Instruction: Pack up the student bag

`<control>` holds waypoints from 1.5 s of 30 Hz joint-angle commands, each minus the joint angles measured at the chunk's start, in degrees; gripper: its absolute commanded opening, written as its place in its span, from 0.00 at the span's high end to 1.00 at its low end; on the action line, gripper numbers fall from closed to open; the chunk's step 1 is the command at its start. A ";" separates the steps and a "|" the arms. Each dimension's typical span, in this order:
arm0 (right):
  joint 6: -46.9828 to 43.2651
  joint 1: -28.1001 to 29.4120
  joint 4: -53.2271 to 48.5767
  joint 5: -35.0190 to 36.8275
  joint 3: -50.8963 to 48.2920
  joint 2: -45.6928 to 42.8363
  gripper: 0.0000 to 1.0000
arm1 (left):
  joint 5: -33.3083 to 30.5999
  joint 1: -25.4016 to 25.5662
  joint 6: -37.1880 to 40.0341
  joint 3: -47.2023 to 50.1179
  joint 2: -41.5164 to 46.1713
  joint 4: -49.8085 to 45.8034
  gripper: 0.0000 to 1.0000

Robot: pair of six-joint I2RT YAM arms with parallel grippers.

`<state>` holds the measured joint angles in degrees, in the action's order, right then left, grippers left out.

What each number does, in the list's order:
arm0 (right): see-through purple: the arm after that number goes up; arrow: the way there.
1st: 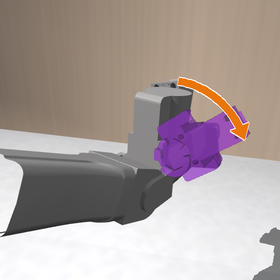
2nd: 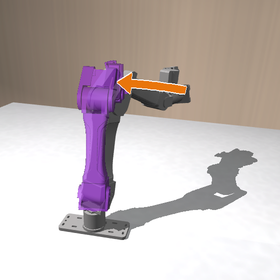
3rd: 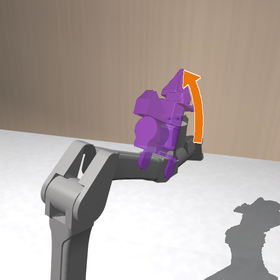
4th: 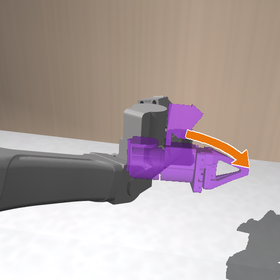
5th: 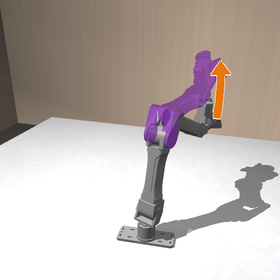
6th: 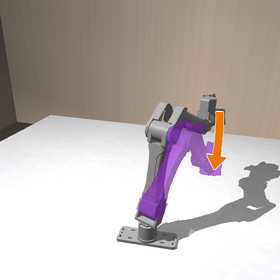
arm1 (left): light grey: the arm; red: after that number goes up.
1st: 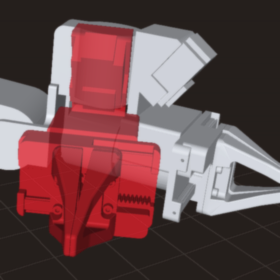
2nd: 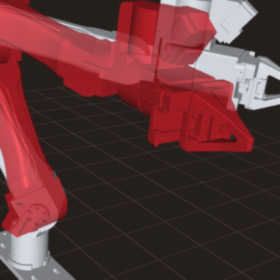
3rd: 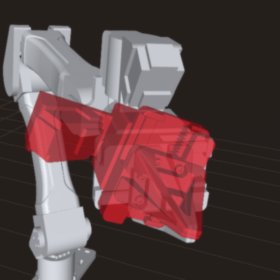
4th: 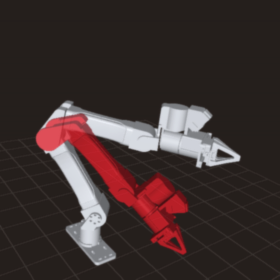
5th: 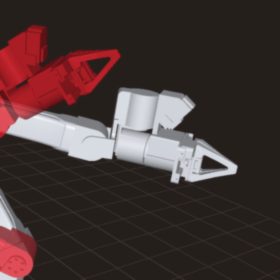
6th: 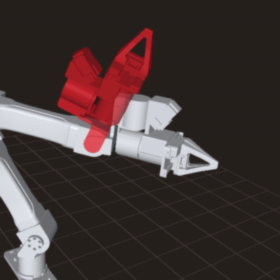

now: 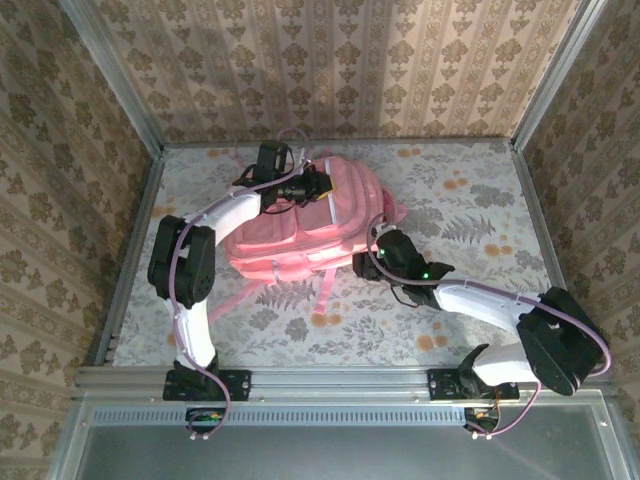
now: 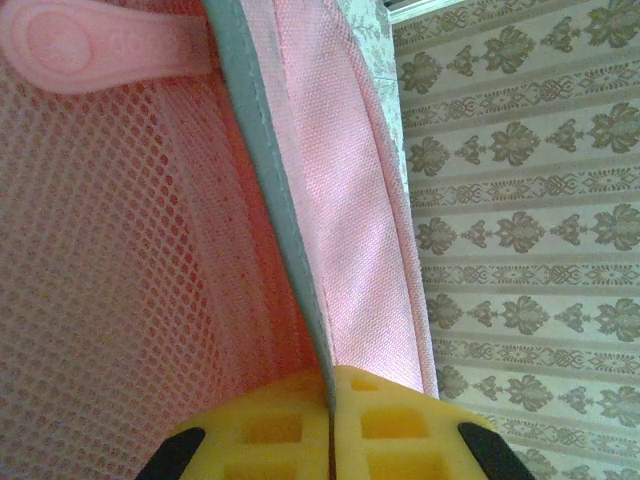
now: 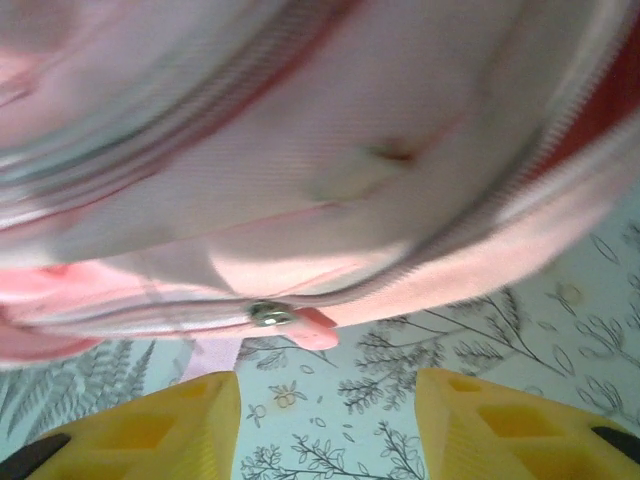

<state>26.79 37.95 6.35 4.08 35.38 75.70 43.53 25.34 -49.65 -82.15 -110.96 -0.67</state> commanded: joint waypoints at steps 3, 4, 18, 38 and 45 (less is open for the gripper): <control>-17.83 -0.43 20.11 -9.22 -9.04 -1.48 0.48 | 0.59 -1.21 2.52 -0.73 1.18 -3.99 0.91; -18.30 -0.43 22.06 -9.89 -9.48 -0.20 0.49 | 0.76 -1.21 2.54 -0.60 1.35 -3.99 0.91; -22.68 0.01 43.38 -3.35 -12.03 15.66 0.61 | 1.69 -0.57 0.45 1.11 2.50 -1.64 0.91; -21.63 0.54 50.02 -4.13 -9.23 21.77 0.98 | 2.00 -0.43 -0.45 2.69 1.97 0.27 0.92; -22.19 0.63 48.90 -1.27 -11.22 20.86 1.00 | 1.85 -1.00 -0.38 3.18 2.30 0.49 0.92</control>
<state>4.84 38.20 53.71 1.06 24.60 96.88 45.19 25.41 -49.89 -80.20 -110.50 0.62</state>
